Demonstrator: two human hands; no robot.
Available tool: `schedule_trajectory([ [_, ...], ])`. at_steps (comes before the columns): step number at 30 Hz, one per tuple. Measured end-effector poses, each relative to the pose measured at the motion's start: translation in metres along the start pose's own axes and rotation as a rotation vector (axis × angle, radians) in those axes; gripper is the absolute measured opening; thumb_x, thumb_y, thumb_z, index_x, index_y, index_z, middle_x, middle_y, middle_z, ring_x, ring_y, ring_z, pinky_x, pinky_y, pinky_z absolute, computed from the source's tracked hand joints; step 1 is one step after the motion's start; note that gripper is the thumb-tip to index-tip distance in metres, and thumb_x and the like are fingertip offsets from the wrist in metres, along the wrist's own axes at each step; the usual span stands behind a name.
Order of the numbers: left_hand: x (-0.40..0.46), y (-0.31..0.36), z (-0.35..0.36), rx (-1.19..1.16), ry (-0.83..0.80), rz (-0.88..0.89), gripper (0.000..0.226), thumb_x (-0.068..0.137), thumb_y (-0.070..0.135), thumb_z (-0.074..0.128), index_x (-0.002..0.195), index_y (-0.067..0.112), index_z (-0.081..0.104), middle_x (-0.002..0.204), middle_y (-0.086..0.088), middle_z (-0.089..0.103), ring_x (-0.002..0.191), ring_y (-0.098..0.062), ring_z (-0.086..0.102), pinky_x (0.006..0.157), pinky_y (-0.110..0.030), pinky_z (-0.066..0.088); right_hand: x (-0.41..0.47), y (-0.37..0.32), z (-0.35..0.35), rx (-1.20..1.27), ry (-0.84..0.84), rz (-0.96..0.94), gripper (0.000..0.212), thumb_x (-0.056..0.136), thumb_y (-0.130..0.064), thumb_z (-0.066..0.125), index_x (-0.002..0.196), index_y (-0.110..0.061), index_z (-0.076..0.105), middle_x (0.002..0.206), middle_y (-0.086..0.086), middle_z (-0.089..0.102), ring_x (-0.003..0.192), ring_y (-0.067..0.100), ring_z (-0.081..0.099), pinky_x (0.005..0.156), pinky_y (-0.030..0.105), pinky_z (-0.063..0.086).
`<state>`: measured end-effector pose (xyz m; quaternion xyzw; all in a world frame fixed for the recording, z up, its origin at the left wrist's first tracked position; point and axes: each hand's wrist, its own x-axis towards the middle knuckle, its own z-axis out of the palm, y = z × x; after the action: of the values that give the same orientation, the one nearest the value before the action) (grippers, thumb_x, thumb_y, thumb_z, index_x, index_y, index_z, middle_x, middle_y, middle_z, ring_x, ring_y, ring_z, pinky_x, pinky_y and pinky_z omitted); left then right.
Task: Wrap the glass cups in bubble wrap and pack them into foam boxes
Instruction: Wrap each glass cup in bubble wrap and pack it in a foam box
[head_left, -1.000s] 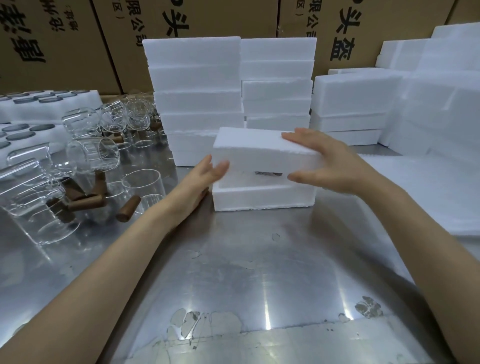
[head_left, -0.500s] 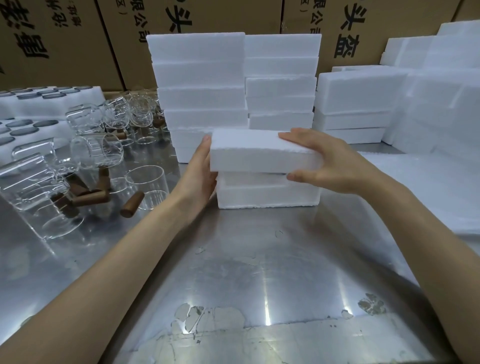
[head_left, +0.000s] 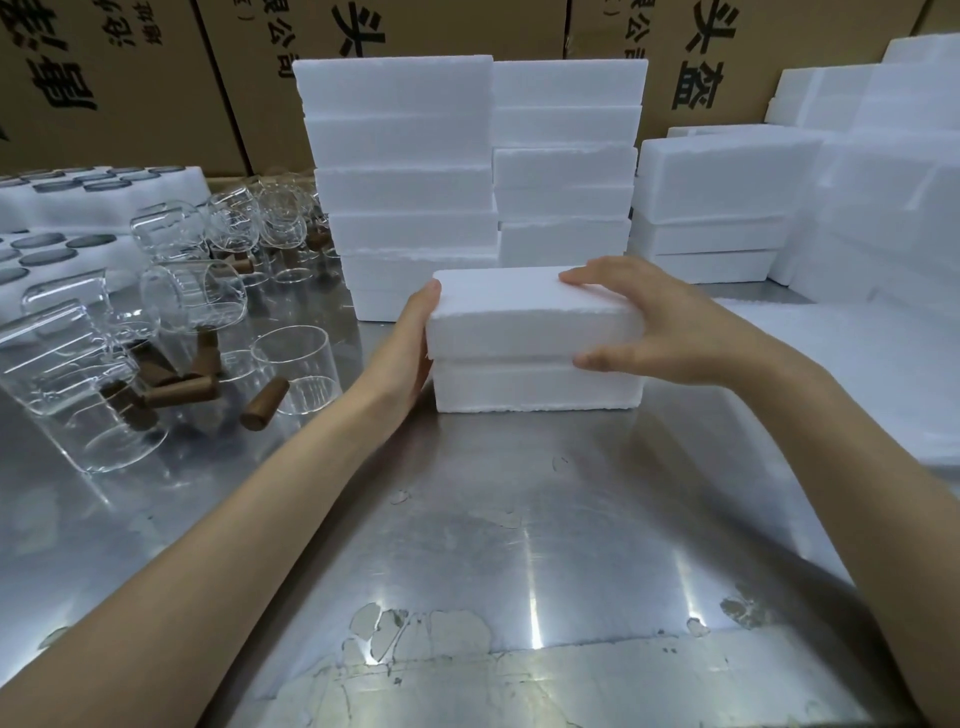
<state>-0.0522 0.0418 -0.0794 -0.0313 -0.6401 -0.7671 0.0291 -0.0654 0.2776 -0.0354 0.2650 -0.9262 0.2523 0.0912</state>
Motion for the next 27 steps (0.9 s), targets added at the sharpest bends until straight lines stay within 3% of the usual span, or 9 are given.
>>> schedule_trajectory([
  [3,0.0,0.001,0.001,-0.014,0.034,-0.038,0.033,0.099,0.044,0.038,0.117,0.027,0.059,0.107,0.01,0.069,0.097,-0.008,0.063,0.075,-0.022,0.046,0.001,0.0,0.0,0.023,-0.057,0.033,0.068,0.077,-0.047,0.071,0.137,-0.045,0.038,0.144,-0.016,0.031,0.132,0.004,0.029,0.101,0.021,0.025],
  [5,0.0,0.0,0.002,-0.021,0.042,-0.051,0.029,0.099,0.042,0.038,0.108,0.027,0.062,0.098,0.011,0.072,0.091,-0.008,0.065,0.074,-0.025,0.047,0.002,0.0,0.0,0.04,-0.092,0.073,0.065,0.077,-0.054,0.066,0.135,-0.047,0.038,0.143,-0.014,0.032,0.134,0.01,0.028,0.109,0.032,0.027],
  [8,-0.002,0.0,0.006,-0.034,0.077,-0.055,0.028,0.099,0.037,0.038,0.099,0.025,0.063,0.086,0.009,0.073,0.081,-0.009,0.068,0.075,-0.027,0.051,0.002,0.002,0.0,0.076,-0.134,0.117,0.056,0.08,-0.058,0.059,0.131,-0.051,0.038,0.139,-0.014,0.03,0.135,0.014,0.025,0.111,0.04,0.026],
  [12,-0.005,0.0,0.012,-0.113,0.112,-0.068,0.03,0.1,0.031,0.036,0.107,0.016,0.061,0.098,-0.002,0.068,0.087,-0.016,0.063,0.081,-0.031,0.05,0.003,0.001,0.0,0.077,-0.143,0.138,0.05,0.082,-0.059,0.052,0.13,-0.051,0.039,0.137,-0.011,0.029,0.134,0.018,0.024,0.111,0.046,0.024],
  [17,-0.008,0.002,0.015,-0.156,0.128,-0.077,0.04,0.103,0.025,0.033,0.135,0.008,0.049,0.125,-0.009,0.06,0.106,-0.019,0.058,0.086,-0.026,0.048,0.004,-0.001,0.001,0.147,-0.15,0.205,0.039,0.092,-0.058,0.039,0.13,-0.052,0.039,0.144,-0.013,0.026,0.138,0.018,0.02,0.109,0.051,0.028],
  [20,-0.009,0.004,0.016,-0.168,0.138,-0.083,0.039,0.103,0.024,0.033,0.133,0.007,0.051,0.119,-0.009,0.061,0.101,-0.02,0.059,0.082,-0.027,0.049,0.005,-0.004,0.001,0.162,-0.152,0.229,0.035,0.096,-0.048,0.036,0.13,-0.049,0.041,0.143,-0.009,0.026,0.137,0.02,0.022,0.107,0.049,0.031],
  [23,-0.008,0.004,0.015,-0.136,0.152,-0.099,0.03,0.101,0.026,0.037,0.114,0.011,0.06,0.104,-0.005,0.067,0.091,-0.019,0.063,0.08,-0.03,0.05,0.006,-0.007,-0.001,0.174,-0.159,0.241,0.036,0.096,-0.043,0.039,0.132,-0.046,0.041,0.143,-0.007,0.027,0.137,0.019,0.022,0.108,0.046,0.029],
  [27,-0.005,0.003,0.008,0.063,0.245,-0.115,0.024,0.097,0.038,0.046,0.097,0.022,0.064,0.108,-0.001,0.069,0.107,-0.021,0.062,0.103,-0.038,0.044,0.002,-0.009,0.002,0.264,-0.121,0.239,0.033,0.097,-0.038,0.041,0.13,-0.044,0.043,0.138,-0.01,0.028,0.125,0.011,0.031,0.098,0.033,0.03],
])
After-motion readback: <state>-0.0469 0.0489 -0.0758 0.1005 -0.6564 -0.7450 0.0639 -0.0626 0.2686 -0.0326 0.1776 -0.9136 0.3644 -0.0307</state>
